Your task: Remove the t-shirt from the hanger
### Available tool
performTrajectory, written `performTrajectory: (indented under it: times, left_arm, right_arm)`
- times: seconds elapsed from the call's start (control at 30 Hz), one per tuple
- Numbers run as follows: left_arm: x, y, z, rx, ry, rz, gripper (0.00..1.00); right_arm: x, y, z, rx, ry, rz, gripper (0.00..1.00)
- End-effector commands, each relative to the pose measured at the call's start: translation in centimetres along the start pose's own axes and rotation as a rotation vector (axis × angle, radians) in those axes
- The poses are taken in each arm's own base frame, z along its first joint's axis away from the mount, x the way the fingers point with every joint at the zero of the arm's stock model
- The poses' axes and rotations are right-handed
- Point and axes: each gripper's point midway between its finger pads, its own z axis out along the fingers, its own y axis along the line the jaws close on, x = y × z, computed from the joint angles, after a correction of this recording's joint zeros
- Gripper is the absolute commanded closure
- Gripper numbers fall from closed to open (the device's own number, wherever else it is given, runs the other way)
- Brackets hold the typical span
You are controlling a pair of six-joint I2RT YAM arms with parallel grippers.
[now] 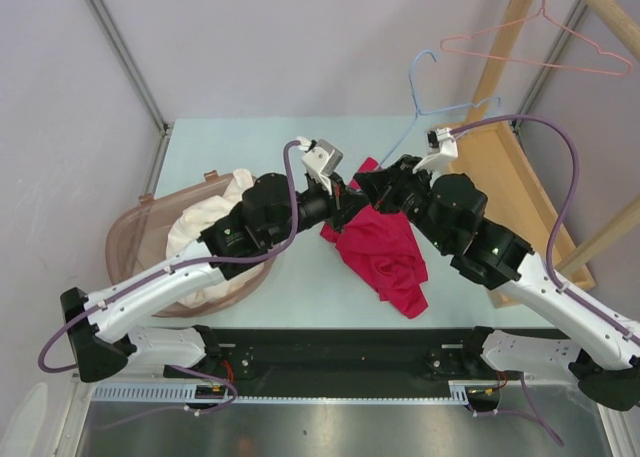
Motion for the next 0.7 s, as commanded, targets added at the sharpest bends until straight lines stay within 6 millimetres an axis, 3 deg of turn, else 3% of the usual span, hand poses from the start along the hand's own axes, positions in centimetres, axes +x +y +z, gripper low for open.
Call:
performTrajectory:
  times: [0.0,0.07,0.1,0.13,0.23,0.4,0.53,0.67]
  left_arm:
    - [-1.9,0.9,-1.1,-0.046,-0.068,0.034,1.0]
    - [-1.5,1.3,-1.3,-0.066,-0.052,0.046,0.94]
    - [-1.3,1.6,-1.7,-0.076,-0.053,0.055,0.86]
    - [-1.1,1.8,-2.0,-0.087,-0.054,0.058,0.67]
    - [-0.6,2.8,-3.4,-0.122,-0.065,0.067,0.47]
    - [1.3,4.6,-6.1,-0.174,-0.033,0.085,0.47]
    - [2.4,4.9,-9.1,-0.181,-0.037,0.065,0.44]
    - [4.1,4.8,-10.9,-0.166,-0.023,0.024,0.42]
  right_arm:
    - [-1.7,0.5,0.4,0.025,-0.053,-0.025,1.0]
    - [-1.4,0.4,0.9,0.035,-0.046,-0.029,1.0]
    - [-1.5,0.6,1.0,0.032,-0.047,-0.027,1.0]
    - [-1.3,0.7,1.3,0.031,-0.043,-0.028,1.0]
    - [-1.1,1.1,2.1,0.008,-0.037,-0.024,1.0]
    - [0.0,0.6,3.7,0.015,-0.012,-0.009,1.0]
    - [0.5,-1.0,5.1,0.039,-0.017,0.017,1.0]
    - [-0.9,-3.8,6.2,0.108,-0.058,0.013,1.0]
